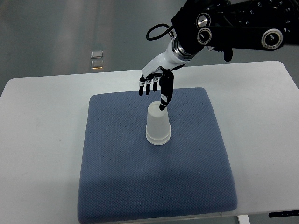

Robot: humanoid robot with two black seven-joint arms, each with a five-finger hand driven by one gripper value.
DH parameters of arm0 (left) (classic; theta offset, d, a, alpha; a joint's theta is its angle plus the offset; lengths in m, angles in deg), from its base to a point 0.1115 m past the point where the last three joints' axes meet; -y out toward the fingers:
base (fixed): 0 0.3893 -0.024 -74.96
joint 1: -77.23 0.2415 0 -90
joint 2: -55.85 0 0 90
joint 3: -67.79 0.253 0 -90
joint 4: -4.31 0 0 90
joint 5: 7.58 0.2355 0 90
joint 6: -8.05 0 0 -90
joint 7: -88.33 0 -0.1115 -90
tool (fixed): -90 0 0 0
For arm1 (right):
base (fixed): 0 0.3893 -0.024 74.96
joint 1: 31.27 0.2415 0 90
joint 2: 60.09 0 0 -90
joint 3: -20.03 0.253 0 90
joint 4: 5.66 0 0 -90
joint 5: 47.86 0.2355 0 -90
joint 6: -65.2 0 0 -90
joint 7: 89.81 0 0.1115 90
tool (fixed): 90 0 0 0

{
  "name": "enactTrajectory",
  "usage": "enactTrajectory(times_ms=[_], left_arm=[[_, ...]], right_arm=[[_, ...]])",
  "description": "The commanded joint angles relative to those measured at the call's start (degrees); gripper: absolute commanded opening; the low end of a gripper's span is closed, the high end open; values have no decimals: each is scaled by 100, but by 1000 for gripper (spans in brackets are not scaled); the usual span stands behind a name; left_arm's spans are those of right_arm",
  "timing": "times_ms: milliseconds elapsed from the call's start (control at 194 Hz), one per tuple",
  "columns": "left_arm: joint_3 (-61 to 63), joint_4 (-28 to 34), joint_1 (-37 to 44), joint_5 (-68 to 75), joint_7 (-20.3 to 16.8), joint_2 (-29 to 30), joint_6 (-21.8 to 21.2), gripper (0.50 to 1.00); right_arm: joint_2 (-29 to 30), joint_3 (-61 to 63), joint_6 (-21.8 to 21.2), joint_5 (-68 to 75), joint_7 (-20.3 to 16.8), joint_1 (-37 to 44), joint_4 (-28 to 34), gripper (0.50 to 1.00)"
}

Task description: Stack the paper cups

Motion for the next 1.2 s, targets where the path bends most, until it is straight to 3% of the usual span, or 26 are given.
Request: enactTrajectory(times_ms=[0, 196, 305, 584, 811, 982, 1194], left_arm=[[8, 0, 0, 0, 0, 0, 0, 1000], [-1, 0, 0, 0, 0, 0, 0, 1000], [-1, 0, 0, 0, 0, 0, 0, 1000], [8, 0, 9, 0, 0, 0, 0, 1000], [16, -9, 9, 0, 9, 0, 0, 1000], [34, -9, 9, 0, 9, 0, 0, 1000], [51, -9, 9, 0, 18, 0, 0, 1000]], right_arm=[[7, 0, 19, 0, 1, -11, 0, 858], [-11, 18, 19, 0, 1, -55, -53, 862], [-37, 97, 19, 26, 10, -160, -246, 893], [-283, 1432, 63, 254, 80, -1206, -1511, 895], [-310, 2813, 283, 1195, 89, -2059, -2180, 913], [-38, 3884, 748, 1766, 265, -2744, -2935, 915], [622, 5371, 995, 1828, 625, -3412, -3841, 915]])
